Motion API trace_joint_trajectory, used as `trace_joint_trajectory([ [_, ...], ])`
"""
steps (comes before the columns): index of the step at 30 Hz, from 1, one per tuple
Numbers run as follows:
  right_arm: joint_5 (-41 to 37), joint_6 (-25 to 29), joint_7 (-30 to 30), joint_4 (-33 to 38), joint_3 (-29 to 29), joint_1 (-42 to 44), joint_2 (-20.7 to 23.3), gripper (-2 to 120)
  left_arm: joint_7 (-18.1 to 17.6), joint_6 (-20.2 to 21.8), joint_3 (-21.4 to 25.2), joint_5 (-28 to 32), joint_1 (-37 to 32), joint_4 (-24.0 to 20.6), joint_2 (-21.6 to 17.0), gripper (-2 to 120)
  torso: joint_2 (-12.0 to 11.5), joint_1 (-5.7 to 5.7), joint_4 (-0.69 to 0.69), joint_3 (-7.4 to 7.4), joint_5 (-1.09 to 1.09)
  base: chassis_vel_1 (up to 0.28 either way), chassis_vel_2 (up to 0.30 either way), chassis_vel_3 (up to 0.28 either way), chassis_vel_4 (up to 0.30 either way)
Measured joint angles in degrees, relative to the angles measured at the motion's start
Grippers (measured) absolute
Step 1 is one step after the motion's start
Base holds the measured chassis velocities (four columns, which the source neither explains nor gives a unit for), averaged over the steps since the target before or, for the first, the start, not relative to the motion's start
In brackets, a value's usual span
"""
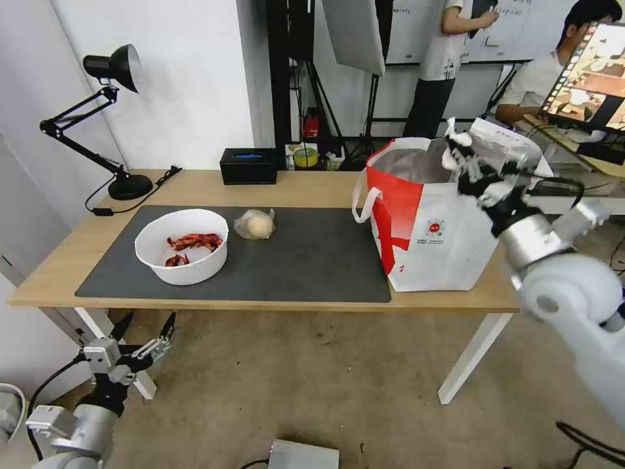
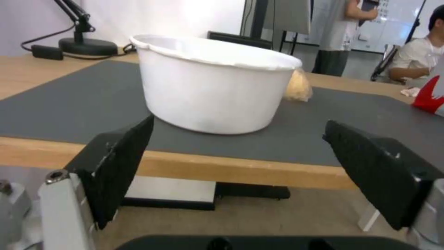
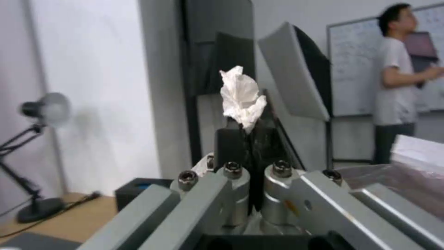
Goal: Pick up the trash from the table and place it into the takeout bag.
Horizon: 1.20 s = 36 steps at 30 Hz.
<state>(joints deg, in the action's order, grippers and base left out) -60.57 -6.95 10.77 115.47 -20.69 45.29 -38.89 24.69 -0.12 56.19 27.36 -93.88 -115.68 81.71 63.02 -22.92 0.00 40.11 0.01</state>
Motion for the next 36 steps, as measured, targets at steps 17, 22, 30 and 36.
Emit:
trace_joint_trajectory([
  [17, -18.87, -26.01, 17.54, -9.58, 12.93, -25.06, 1.05, 5, 0.13, -0.09, 0.30, 0.05, 0.98, 0.72, 0.59, 100, 0.00, 0.00, 0.00, 0.00, 0.00, 0.000, 0.000, 0.000, 0.000],
  [22, -25.10, -30.54, 23.82, -12.41, 15.96, -28.88, -0.47, 19, 0.14, -0.08, 0.17, 0.16, 1.20, 0.86, 0.15, 100, -0.01, 0.00, 0.01, 0.00, -0.01, 0.000, 0.000, 0.000, 0.000],
  [30, -31.20, -33.27, 32.70, -14.33, 17.79, -30.78, -2.02, 0, 0.19, 0.43, 0.43, 1.68, 1.72, 1.58, -2.05, 100, 0.00, 0.00, 0.00, 0.00, -0.01, 0.000, 0.000, 0.000, 0.000],
  [36, -31.27, -33.16, 34.11, -13.25, 17.80, -30.30, -2.09, 15, 0.27, 0.55, 0.58, 2.56, 2.31, 2.54, -3.11, 100, 0.00, 0.00, 0.00, -0.01, -0.01, 0.000, 0.000, 0.000, 0.000],
])
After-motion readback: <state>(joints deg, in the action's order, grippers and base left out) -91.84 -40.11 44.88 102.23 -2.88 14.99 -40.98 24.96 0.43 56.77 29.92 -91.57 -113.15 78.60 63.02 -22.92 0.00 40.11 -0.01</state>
